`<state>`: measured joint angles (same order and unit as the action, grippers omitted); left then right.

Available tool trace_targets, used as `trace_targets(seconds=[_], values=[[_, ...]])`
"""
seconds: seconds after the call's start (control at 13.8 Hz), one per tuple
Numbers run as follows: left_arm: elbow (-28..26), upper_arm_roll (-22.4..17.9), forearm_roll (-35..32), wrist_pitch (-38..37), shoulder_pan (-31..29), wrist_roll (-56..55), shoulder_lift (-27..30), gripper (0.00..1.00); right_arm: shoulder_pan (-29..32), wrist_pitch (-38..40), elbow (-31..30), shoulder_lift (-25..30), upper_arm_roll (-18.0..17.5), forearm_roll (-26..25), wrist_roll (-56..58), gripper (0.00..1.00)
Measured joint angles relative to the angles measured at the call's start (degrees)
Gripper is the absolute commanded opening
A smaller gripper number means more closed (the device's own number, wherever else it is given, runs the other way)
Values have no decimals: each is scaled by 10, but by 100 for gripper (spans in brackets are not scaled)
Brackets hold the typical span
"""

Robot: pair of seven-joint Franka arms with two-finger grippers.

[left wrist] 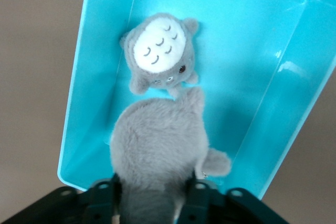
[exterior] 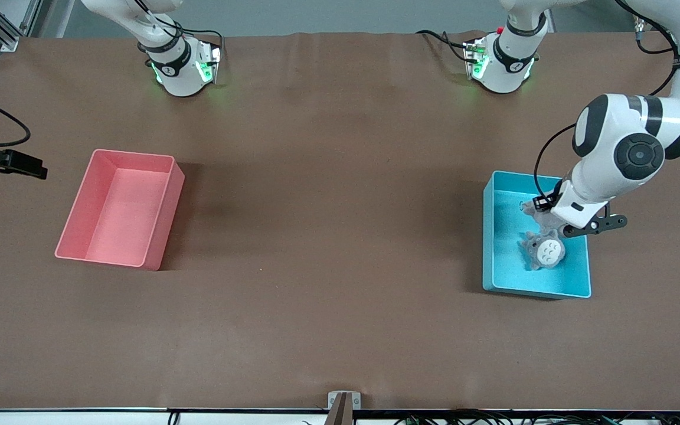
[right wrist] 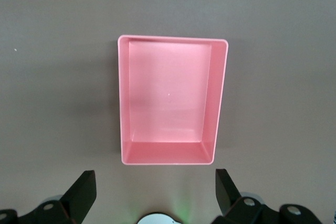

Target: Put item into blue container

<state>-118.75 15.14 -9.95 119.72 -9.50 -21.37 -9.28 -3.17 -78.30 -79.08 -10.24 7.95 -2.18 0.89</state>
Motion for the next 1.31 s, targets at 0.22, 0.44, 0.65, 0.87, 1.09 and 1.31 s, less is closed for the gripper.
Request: trace_targets(seconds=[0.22,0.44,0.65,0.87,1.09,1.31], values=[[53,2,1,-29,0,0,2,100,0,4,-1,5,0,0,0,100],[157,4,1,-117,6,0,1,100,3,4,-9,27,-1,0,0,100],[245,5,1,-181,7,0,1,100,11,4,-17,46,-12,0,0,100],[310,11,1,-246,6,7,5,100,27,2,-18,53,-29,0,0,100],[360,26,2,-316,7,45,27,100,32,2,-18,58,-34,0,0,100],[364,19,29,-360,8,105,68,100,33,1,-19,70,-36,0,0,100]])
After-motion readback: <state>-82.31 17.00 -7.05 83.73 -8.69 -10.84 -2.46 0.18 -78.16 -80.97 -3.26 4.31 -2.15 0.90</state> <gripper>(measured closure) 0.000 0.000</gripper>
